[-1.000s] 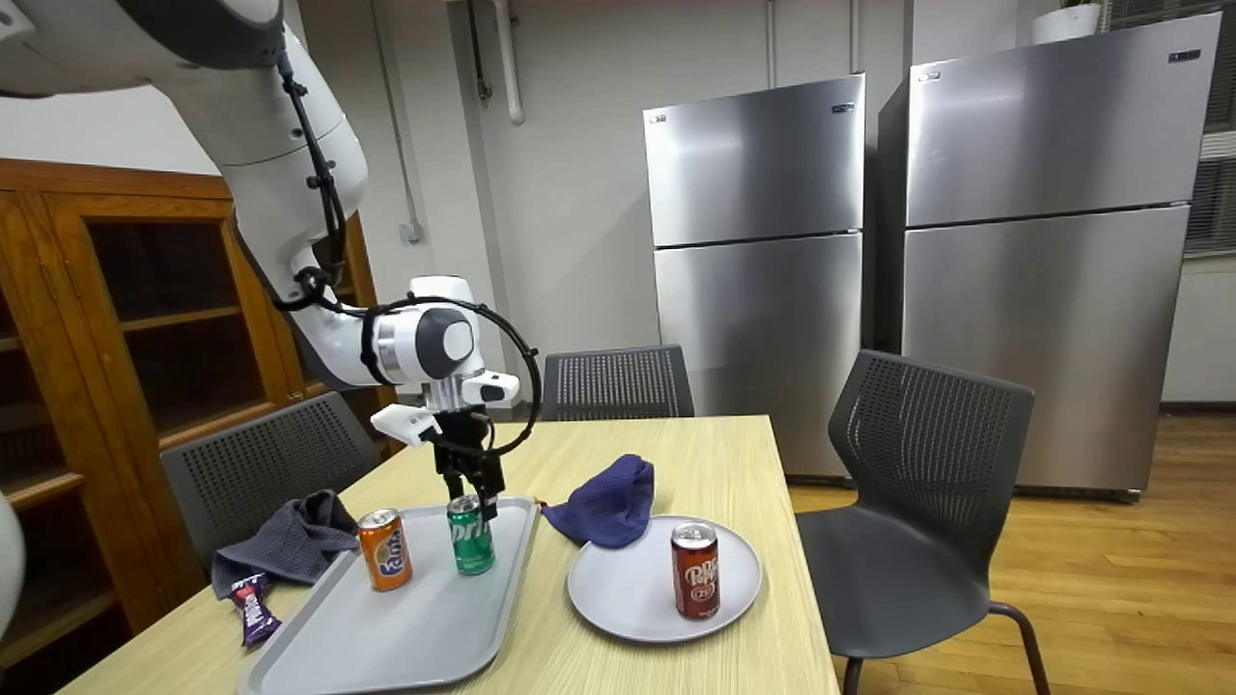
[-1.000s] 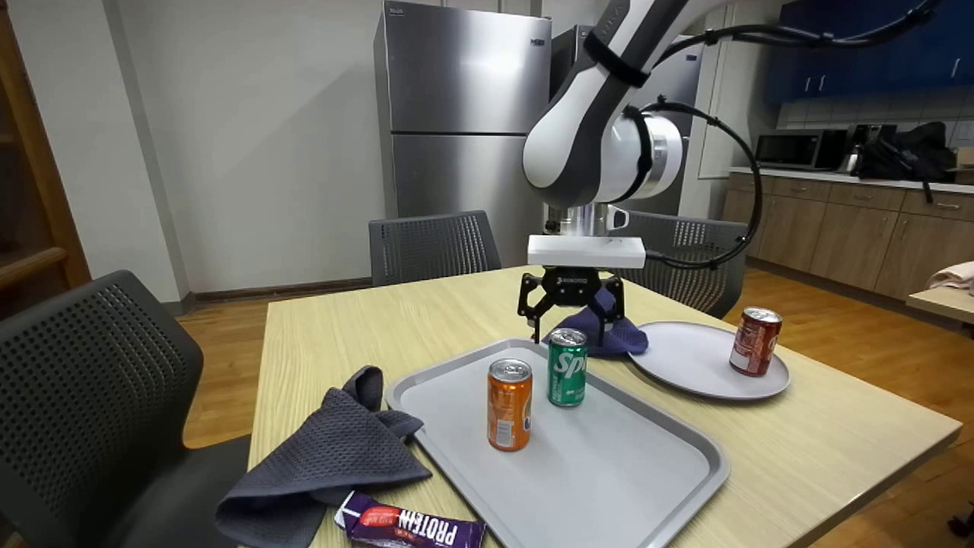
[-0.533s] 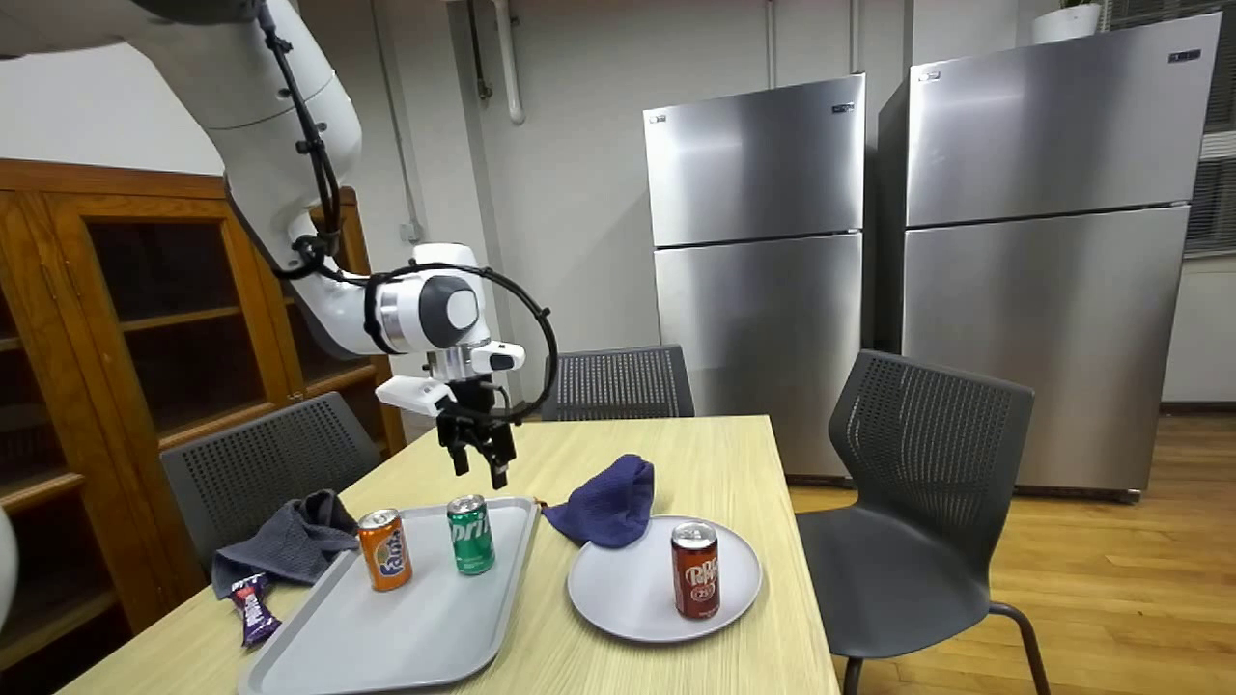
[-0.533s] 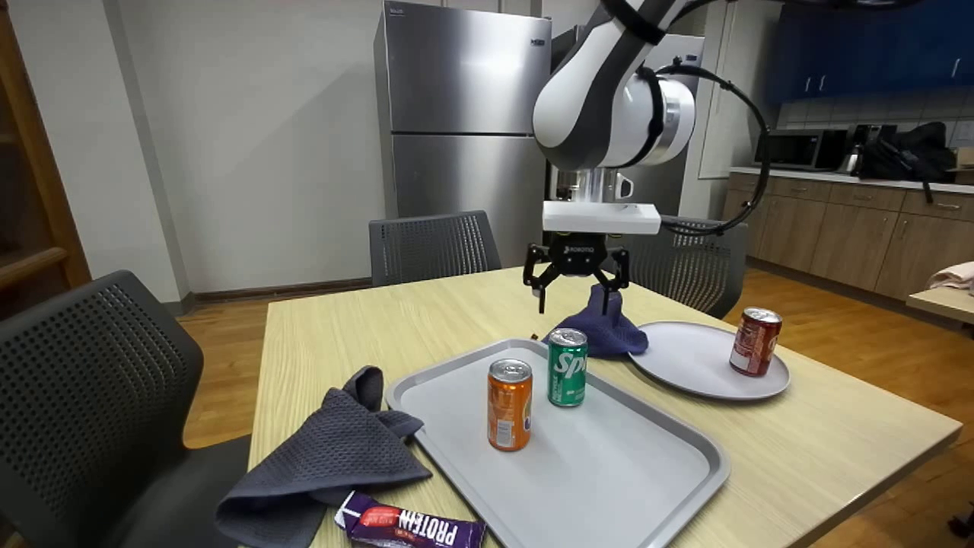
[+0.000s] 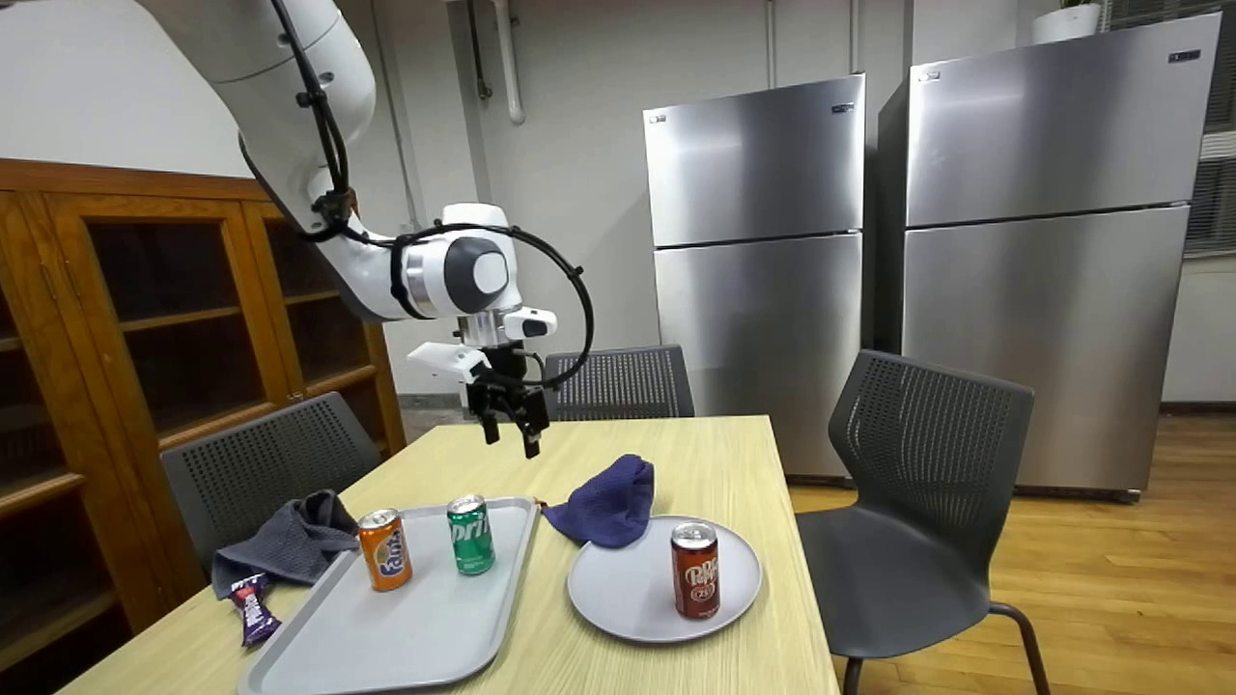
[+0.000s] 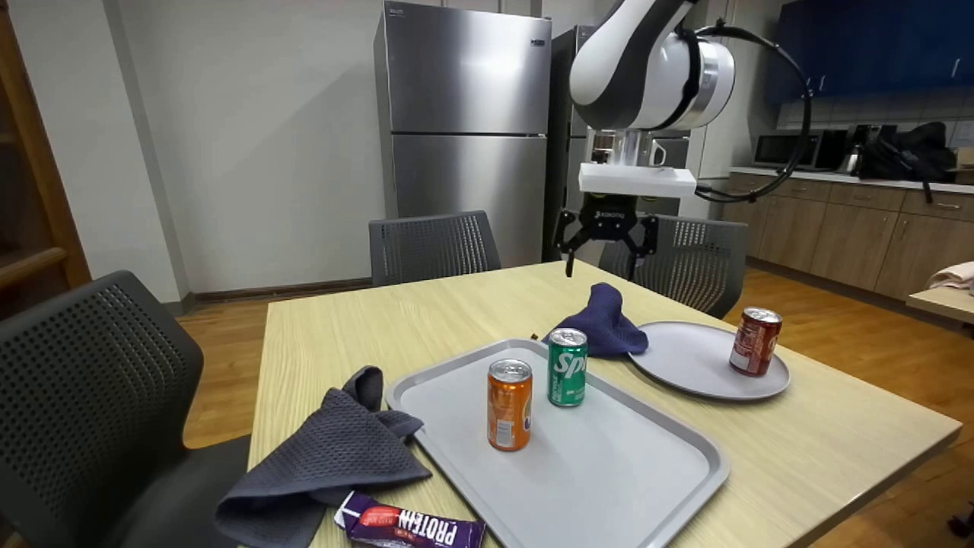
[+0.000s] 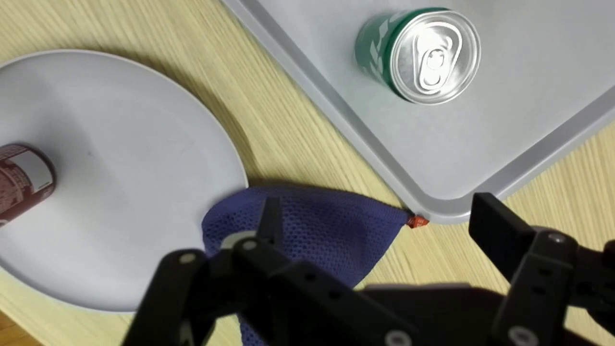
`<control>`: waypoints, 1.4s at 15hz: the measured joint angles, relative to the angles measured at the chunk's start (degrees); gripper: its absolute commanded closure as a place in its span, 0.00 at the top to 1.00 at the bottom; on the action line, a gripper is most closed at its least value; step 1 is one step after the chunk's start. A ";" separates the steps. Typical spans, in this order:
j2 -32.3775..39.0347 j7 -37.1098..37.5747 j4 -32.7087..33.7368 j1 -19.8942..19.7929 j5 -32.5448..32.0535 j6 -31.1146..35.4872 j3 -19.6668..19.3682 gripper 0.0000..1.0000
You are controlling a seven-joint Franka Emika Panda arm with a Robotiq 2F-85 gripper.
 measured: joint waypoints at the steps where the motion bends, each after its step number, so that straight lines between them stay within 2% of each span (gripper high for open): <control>1: -0.44 -0.26 -0.06 -0.76 0.23 0.00 -0.06 1.00; 7: -2.31 -0.33 -0.67 -4.04 0.41 0.00 -1.86 1.00; 15: -5.12 -0.60 -3.36 -5.46 -0.21 0.00 -4.28 1.00; 21: -7.69 -6.59 -6.24 -7.44 -0.44 0.00 -4.74 1.00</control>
